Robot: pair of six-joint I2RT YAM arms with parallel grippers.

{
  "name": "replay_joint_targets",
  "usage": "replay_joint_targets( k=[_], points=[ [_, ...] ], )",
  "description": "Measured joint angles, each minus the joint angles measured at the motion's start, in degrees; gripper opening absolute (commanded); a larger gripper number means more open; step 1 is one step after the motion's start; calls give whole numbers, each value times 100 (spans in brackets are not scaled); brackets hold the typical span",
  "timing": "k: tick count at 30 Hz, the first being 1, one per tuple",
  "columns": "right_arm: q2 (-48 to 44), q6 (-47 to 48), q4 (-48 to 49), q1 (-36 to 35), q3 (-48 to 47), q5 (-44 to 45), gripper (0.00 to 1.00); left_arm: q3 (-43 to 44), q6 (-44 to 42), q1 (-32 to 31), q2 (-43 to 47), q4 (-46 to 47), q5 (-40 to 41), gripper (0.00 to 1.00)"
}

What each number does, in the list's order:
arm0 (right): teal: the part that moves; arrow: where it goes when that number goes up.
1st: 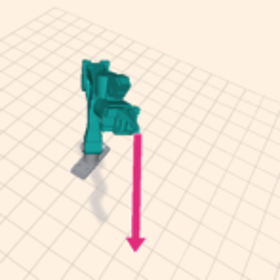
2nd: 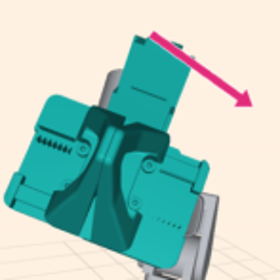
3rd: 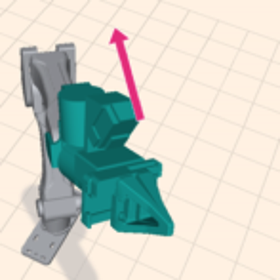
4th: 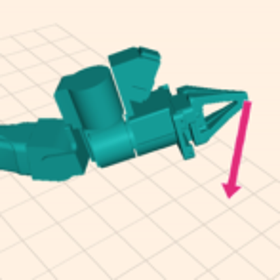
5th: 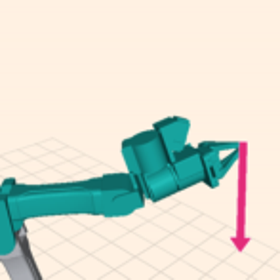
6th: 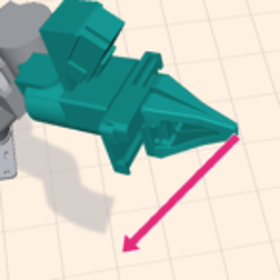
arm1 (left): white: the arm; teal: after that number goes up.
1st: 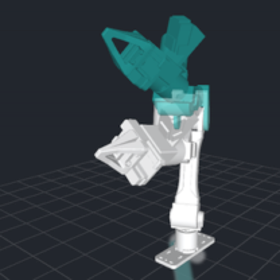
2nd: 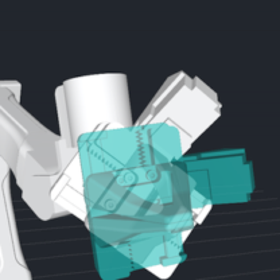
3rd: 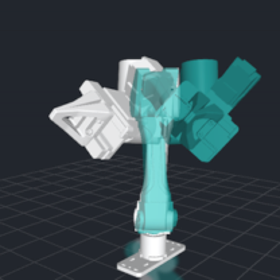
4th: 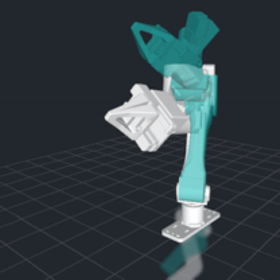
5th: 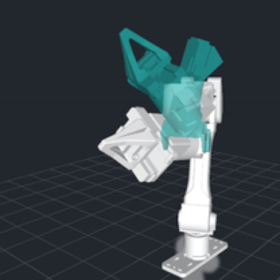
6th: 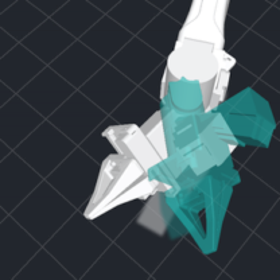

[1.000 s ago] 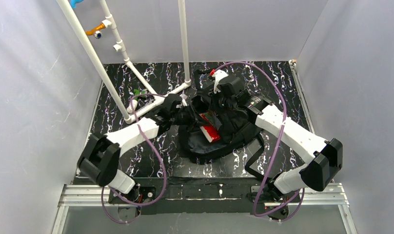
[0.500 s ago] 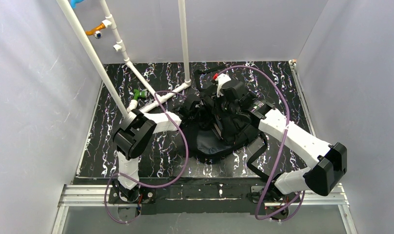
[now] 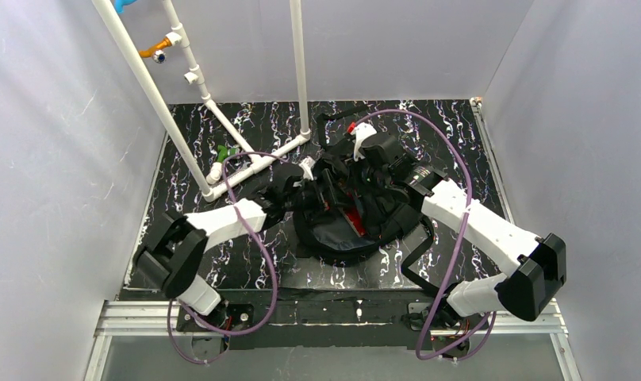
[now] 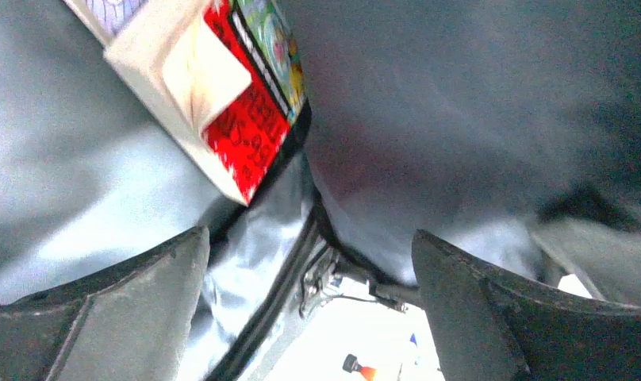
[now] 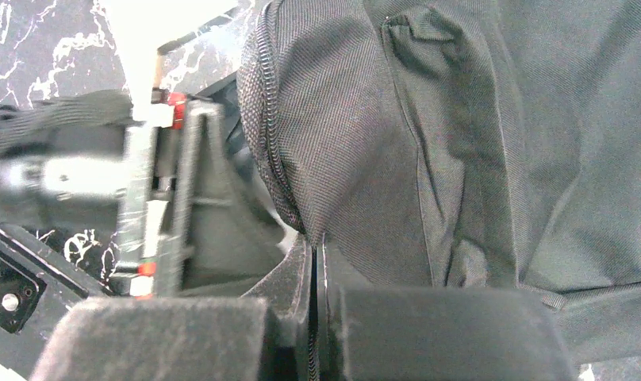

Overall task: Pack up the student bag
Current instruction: Place the book in the student bag.

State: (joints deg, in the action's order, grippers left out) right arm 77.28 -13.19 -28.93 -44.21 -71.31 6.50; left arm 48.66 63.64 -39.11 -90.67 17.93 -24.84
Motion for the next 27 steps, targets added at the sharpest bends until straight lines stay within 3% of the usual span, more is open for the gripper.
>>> replay_joint_targets(
  k=[5,12,13,19,24,27],
  points=[
    [-105,-20,50,0,168,0,1,-378,-192,2,964,-435,4,94],
    [-369,-267,111,33,507,-232,32,-955,129,17,2741,-693,358,98],
    [-402,-348,146,33,586,-341,42,-940,219,35,2857,-669,409,98],
    [-476,-850,476,35,1307,-1193,69,-450,562,81,2124,-619,363,97],
    [-535,-1021,31,264,1506,-1113,98,-315,468,105,1360,-588,181,78],
    [-927,-901,-153,94,1506,-791,98,-315,256,63,1019,-645,219,63]
  ],
)
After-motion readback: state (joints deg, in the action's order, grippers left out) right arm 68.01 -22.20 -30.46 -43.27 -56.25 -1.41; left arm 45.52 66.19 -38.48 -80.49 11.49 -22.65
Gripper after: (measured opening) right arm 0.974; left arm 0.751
